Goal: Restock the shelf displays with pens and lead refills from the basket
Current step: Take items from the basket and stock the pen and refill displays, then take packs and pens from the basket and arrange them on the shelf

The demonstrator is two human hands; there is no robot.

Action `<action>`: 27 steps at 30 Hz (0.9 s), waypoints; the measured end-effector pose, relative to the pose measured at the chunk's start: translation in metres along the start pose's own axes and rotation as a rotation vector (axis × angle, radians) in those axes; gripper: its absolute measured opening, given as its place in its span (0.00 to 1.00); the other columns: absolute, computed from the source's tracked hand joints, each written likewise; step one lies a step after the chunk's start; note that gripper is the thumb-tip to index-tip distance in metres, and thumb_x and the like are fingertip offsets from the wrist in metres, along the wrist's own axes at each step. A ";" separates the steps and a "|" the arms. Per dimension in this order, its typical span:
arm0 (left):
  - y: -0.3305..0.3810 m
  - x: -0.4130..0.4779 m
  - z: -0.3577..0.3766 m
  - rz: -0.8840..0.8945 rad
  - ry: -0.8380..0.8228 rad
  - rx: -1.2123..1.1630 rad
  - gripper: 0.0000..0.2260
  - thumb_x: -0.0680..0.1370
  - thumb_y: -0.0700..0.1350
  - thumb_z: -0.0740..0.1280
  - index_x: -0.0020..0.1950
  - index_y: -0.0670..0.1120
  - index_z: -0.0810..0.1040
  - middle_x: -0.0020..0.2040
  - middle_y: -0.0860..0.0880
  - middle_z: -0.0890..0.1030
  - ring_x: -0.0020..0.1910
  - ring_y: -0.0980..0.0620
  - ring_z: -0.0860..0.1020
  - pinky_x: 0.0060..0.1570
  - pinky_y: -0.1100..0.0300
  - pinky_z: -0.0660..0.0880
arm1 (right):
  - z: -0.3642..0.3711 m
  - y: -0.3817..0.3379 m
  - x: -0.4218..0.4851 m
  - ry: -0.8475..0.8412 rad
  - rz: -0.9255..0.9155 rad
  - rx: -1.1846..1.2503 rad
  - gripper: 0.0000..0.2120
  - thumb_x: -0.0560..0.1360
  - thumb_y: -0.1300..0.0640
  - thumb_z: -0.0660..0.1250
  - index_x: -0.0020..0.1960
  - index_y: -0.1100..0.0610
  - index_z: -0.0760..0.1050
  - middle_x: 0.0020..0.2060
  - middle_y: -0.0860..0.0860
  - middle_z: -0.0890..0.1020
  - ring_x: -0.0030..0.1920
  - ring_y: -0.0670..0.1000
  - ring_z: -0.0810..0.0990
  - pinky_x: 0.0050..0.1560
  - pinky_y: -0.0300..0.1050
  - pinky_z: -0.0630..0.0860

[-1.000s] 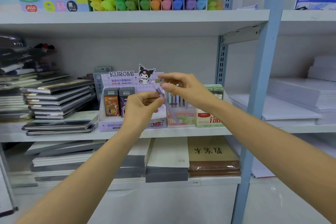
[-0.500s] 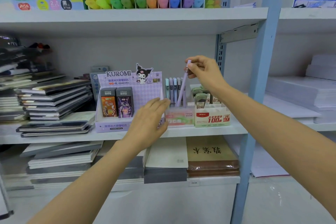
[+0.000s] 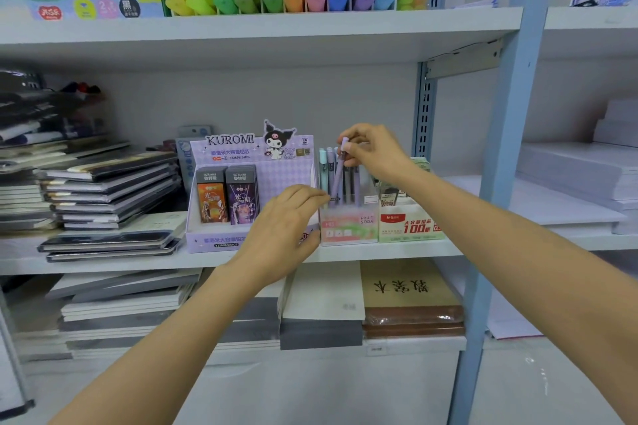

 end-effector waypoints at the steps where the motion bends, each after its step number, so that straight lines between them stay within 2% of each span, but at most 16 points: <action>1: -0.001 -0.001 0.001 -0.009 -0.007 -0.007 0.24 0.77 0.44 0.65 0.74 0.46 0.67 0.71 0.51 0.70 0.72 0.52 0.63 0.68 0.57 0.61 | 0.000 0.001 0.001 -0.022 -0.004 -0.008 0.06 0.79 0.65 0.63 0.54 0.63 0.76 0.48 0.59 0.82 0.46 0.52 0.83 0.46 0.38 0.81; 4: -0.006 -0.004 0.009 -0.041 -0.061 -0.007 0.29 0.79 0.45 0.63 0.78 0.49 0.58 0.77 0.53 0.60 0.76 0.53 0.55 0.72 0.59 0.53 | -0.003 0.003 0.004 -0.078 -0.001 -0.024 0.06 0.79 0.64 0.63 0.54 0.62 0.76 0.46 0.58 0.83 0.46 0.52 0.84 0.45 0.37 0.81; 6: -0.007 -0.005 0.013 -0.049 -0.078 -0.004 0.30 0.79 0.44 0.63 0.79 0.50 0.55 0.78 0.54 0.57 0.77 0.54 0.54 0.72 0.59 0.53 | -0.003 0.005 0.003 -0.091 0.009 -0.009 0.06 0.79 0.65 0.63 0.55 0.62 0.76 0.45 0.58 0.83 0.46 0.53 0.84 0.45 0.38 0.81; 9: -0.005 -0.003 0.012 -0.043 -0.059 0.005 0.29 0.78 0.44 0.63 0.78 0.49 0.57 0.77 0.53 0.60 0.75 0.54 0.57 0.70 0.59 0.56 | -0.001 0.004 0.003 -0.068 -0.003 0.005 0.09 0.79 0.65 0.64 0.59 0.60 0.74 0.45 0.59 0.82 0.44 0.54 0.84 0.45 0.40 0.82; 12: -0.005 -0.003 0.012 -0.038 -0.045 0.002 0.29 0.78 0.44 0.64 0.78 0.49 0.58 0.77 0.53 0.61 0.74 0.54 0.59 0.69 0.59 0.58 | -0.001 0.005 0.006 -0.015 -0.020 -0.023 0.06 0.78 0.66 0.65 0.55 0.61 0.75 0.45 0.60 0.82 0.44 0.55 0.84 0.45 0.42 0.82; 14: -0.005 -0.003 0.013 -0.040 -0.045 -0.003 0.29 0.78 0.44 0.64 0.78 0.49 0.58 0.77 0.52 0.61 0.74 0.54 0.59 0.69 0.58 0.59 | 0.000 0.007 0.008 0.021 -0.035 -0.097 0.05 0.77 0.65 0.67 0.53 0.61 0.78 0.44 0.57 0.82 0.44 0.56 0.83 0.48 0.46 0.82; 17: -0.005 -0.003 0.014 -0.050 -0.047 -0.015 0.29 0.78 0.44 0.64 0.78 0.49 0.58 0.77 0.53 0.61 0.74 0.54 0.59 0.69 0.58 0.59 | 0.004 0.009 0.011 0.037 -0.074 -0.294 0.06 0.75 0.64 0.69 0.52 0.59 0.81 0.42 0.52 0.83 0.40 0.47 0.78 0.49 0.43 0.79; 22: -0.005 -0.002 0.014 -0.061 -0.067 -0.027 0.30 0.78 0.45 0.64 0.78 0.49 0.57 0.78 0.53 0.59 0.75 0.54 0.58 0.70 0.57 0.59 | 0.008 0.004 0.012 0.040 -0.082 -0.435 0.09 0.75 0.61 0.69 0.55 0.56 0.83 0.45 0.51 0.82 0.41 0.46 0.76 0.52 0.45 0.77; 25: -0.001 -0.010 0.013 -0.054 -0.044 -0.026 0.29 0.78 0.44 0.64 0.77 0.47 0.59 0.77 0.50 0.61 0.74 0.52 0.60 0.69 0.55 0.62 | 0.000 -0.008 -0.005 0.115 -0.143 -0.397 0.11 0.76 0.60 0.68 0.58 0.55 0.81 0.44 0.49 0.81 0.43 0.49 0.78 0.51 0.43 0.77; 27: 0.004 -0.022 0.014 -0.061 0.034 -0.037 0.25 0.76 0.40 0.67 0.73 0.44 0.67 0.71 0.46 0.69 0.69 0.48 0.67 0.65 0.51 0.68 | -0.001 -0.020 -0.030 0.149 -0.235 -0.303 0.08 0.77 0.60 0.67 0.55 0.55 0.81 0.43 0.48 0.82 0.43 0.50 0.79 0.47 0.37 0.76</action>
Point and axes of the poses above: each hand's wrist, its own x-axis towards the middle knuckle, its own z-axis out of the palm, y = z × x, the point moved 6 cm from there along x, towards the middle knuckle
